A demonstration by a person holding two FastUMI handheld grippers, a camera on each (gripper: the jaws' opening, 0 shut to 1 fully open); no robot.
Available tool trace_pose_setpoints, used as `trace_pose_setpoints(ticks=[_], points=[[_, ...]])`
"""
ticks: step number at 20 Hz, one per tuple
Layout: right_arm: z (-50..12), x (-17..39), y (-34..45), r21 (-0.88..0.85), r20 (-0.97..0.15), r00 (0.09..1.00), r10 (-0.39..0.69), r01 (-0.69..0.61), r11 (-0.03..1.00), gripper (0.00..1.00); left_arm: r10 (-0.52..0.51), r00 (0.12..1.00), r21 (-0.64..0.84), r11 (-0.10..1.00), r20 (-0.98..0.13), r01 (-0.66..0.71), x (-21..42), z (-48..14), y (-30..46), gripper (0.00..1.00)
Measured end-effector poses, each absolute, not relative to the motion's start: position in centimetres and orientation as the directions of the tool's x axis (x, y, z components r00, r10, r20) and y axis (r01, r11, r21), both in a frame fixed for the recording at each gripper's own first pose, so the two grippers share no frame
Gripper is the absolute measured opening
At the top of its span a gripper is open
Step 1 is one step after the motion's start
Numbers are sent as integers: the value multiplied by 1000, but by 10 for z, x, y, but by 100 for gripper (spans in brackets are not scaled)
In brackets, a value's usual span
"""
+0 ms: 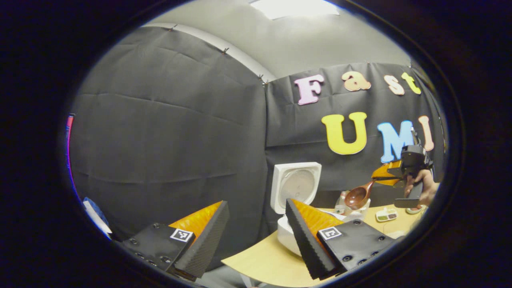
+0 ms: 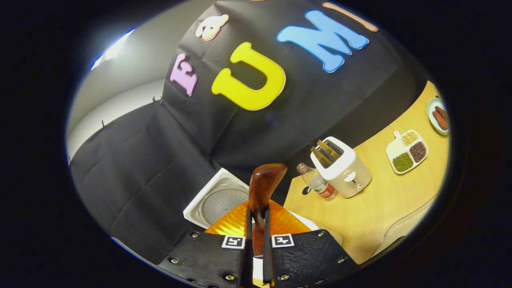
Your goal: Close the left gripper, press the button to open the rice cooker; take a wooden spoon from the chopstick holder with the right hand, scoop a spoonful of rice and pour it into the rice cooker, then put the wooden spoon back into the chopstick holder.
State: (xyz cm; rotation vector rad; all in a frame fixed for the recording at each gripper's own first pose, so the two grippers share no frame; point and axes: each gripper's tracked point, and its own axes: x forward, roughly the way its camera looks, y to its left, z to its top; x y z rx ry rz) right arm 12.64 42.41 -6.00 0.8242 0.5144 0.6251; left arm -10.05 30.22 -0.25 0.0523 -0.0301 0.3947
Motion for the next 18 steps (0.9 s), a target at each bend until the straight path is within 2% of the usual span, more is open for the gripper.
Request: trace_pose_setpoints(ticks=[8, 18], points=[[-55, 125, 266, 776, -184, 820, 541, -216, 592, 10, 286, 956, 15, 958, 58, -288, -61, 10, 238, 98], [-86, 112, 104, 644, -274, 907, 321, -75, 761, 10, 191, 979, -23, 981, 72, -190, -14, 26, 168, 98]])
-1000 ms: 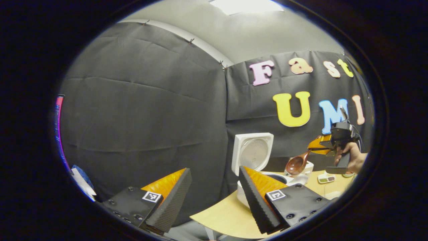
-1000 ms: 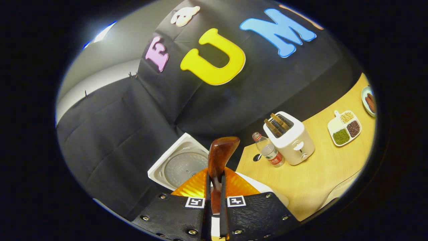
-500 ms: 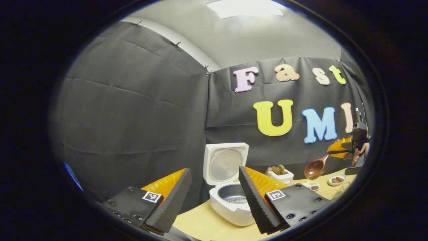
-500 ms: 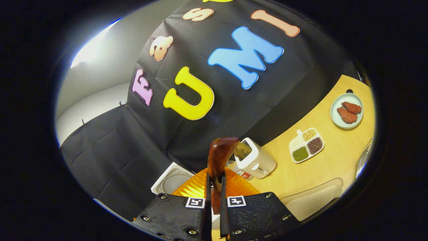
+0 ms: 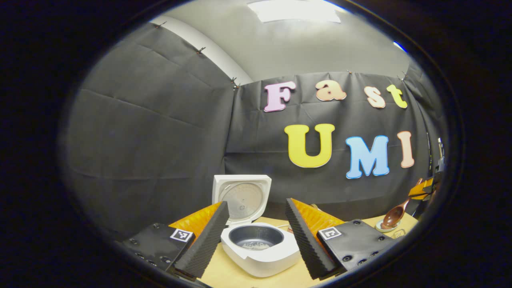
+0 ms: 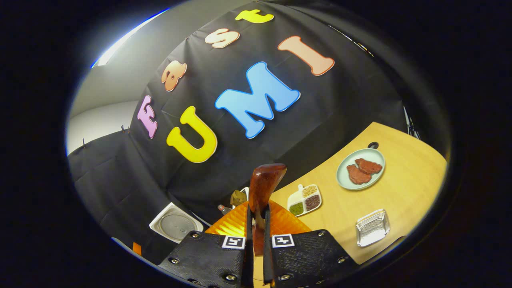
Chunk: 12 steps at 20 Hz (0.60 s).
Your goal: Close the left gripper, press the button to open the rice cooker; take a wooden spoon from the chopstick holder with the right hand, scoop a spoonful of rice and pour it into the rice cooker, then put the wooden spoon back into the chopstick holder.
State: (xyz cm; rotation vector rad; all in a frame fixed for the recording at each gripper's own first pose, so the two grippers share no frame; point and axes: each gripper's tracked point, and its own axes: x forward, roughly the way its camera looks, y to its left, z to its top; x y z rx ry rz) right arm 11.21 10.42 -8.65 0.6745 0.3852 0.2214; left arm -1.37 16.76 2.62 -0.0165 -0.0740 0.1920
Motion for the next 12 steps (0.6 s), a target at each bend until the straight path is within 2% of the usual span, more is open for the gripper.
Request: trace_pose_setpoints(ticks=[7, 12], points=[[-131, 96, 21, 463, -364, 920, 147, 42, 886, 10, 143, 987, -5, 990, 76, -143, -3, 33, 129, 98], [-165, 92, -14, 376, -423, 905, 47, 128, 918, 10, 139, 988, 26, 990, 60, -141, -6, 30, 123, 98]])
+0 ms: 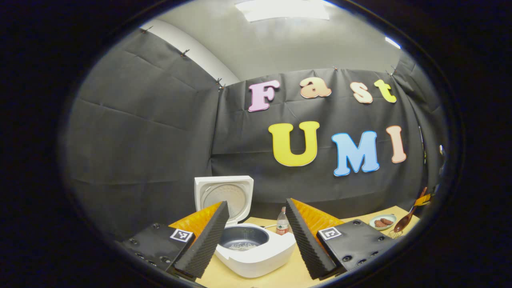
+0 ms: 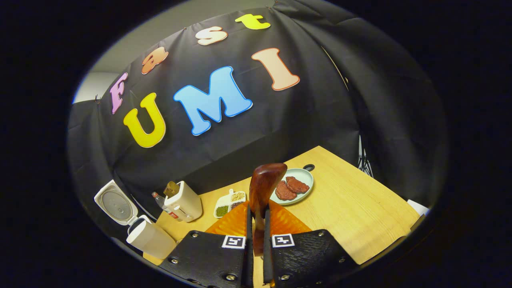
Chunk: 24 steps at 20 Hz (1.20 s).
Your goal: Close the left gripper, press the button to open the rice cooker; take a wooden spoon from the chopstick holder with the right hand, scoop a spoonful of rice and pour it into the rice cooker, then put the wooden spoon back into the chopstick holder.
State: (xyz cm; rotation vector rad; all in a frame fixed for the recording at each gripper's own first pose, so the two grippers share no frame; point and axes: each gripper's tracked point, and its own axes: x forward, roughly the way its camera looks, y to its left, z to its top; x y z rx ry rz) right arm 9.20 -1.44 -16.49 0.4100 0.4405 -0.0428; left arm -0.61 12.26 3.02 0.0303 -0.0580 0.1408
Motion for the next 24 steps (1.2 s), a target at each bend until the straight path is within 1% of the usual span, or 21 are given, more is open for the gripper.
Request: trace_pose_setpoints(ticks=[4, 5, 6, 8, 10, 11, 12, 15, 19, 21, 22, 24], points=[[-190, 88, -19, 392, -480, 876, 47, 166, 905, 10, 148, 988, 18, 989, 53, -149, -5, 30, 122, 99], [-198, 88, -15, 404, -492, 869, 56, 171, 899, 10, 149, 987, 18, 988, 53, -151, -5, 31, 123, 98], [-200, 84, -13, 420, -497, 865, 70, 169, 891, 10, 151, 987, 22, 988, 53, -153, -4, 30, 124, 99], [-202, 80, -10, 442, -499, 862, 89, 165, 882, 13, 153, 987, 31, 987, 52, -155, -1, 30, 124, 99], [-195, 80, -13, 439, -477, 875, 81, 158, 885, 22, 159, 986, 29, 987, 41, -160, 5, 28, 126, 99], [-188, 80, -16, 428, -461, 885, 67, 155, 890, 40, 167, 985, 32, 985, 32, -168, 9, 26, 128, 99], [-182, 78, -18, 413, -447, 893, 55, 151, 898, 48, 177, 984, 41, 983, 28, -178, 14, 25, 131, 99], [-155, 78, -28, 343, -392, 920, -19, 165, 925, 98, 196, 980, 59, 979, 27, -197, 32, 28, 142, 98], [-113, 74, -26, 276, -301, 952, -62, 149, 949, 98, 233, 972, 68, 970, 19, -234, 69, 33, 168, 98], [-95, 69, -22, 249, -268, 961, -71, 140, 958, 98, 257, 966, 59, 965, 14, -257, 91, 38, 185, 99], [-89, 67, -19, 232, -253, 964, -77, 138, 963, 98, 265, 964, 53, 963, 13, -265, 104, 41, 194, 97], [-76, 61, -18, 196, -229, 969, -92, 138, 971, 98, 281, 960, 50, 958, 15, -281, 130, 48, 211, 98]])
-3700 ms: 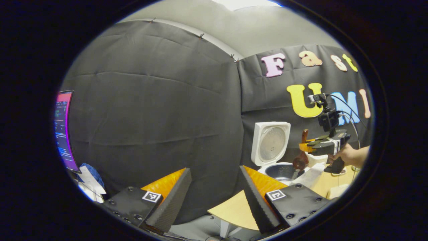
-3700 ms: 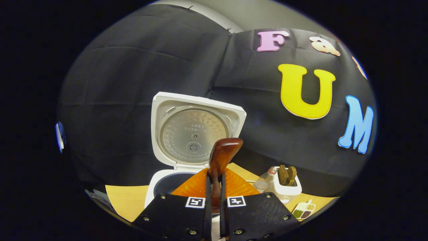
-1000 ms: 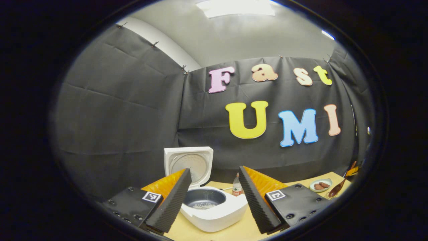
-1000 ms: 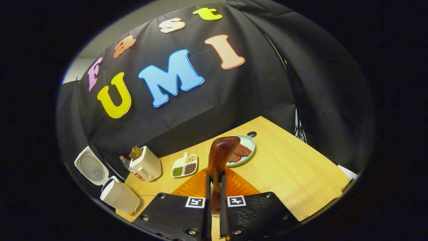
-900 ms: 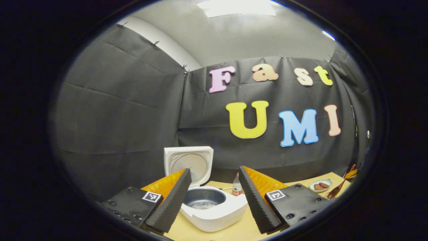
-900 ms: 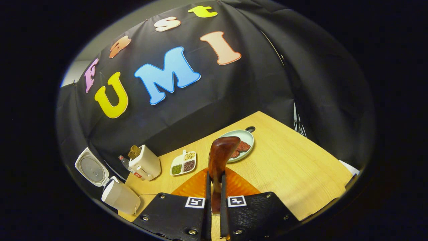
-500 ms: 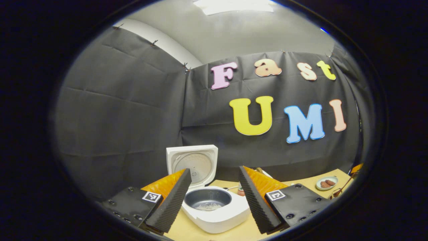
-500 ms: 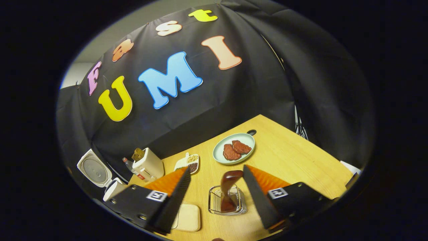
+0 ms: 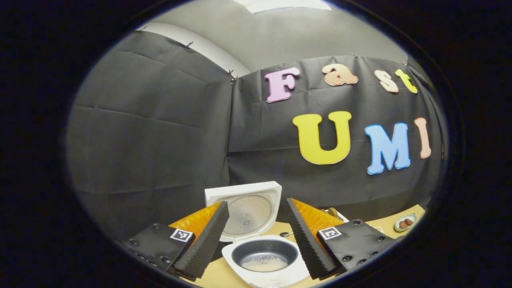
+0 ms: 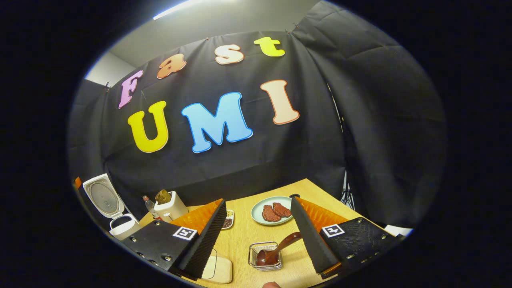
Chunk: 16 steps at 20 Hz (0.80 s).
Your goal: Close the left gripper, press the button to open the rice cooker; take a wooden spoon from the chopstick holder with the right hand, scoop a spoonful of rice and pour it into the rice cooker, then put the wooden spoon back into the chopstick holder.
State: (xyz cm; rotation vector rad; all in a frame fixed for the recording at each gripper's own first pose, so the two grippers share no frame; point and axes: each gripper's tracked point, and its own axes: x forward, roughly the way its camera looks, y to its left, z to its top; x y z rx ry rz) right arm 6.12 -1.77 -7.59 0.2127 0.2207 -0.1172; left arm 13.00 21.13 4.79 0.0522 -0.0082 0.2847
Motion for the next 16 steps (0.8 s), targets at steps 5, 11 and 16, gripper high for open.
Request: trace_pose_setpoints(ticks=[5, 11, 16], points=[[-69, 48, -6, 149, -210, 969, -128, 161, 976, 98, 301, 954, 29, 953, 3, -301, 191, 59, 253, 98], [-79, 30, 4, 116, -231, 957, -176, 207, 972, 93, 324, 946, 32, 946, -22, -324, 260, 60, 296, 99], [-87, 19, 11, 74, -239, 951, -195, 218, 973, 98, 351, 934, 39, 936, -66, -349, 311, 47, 327, 98]])
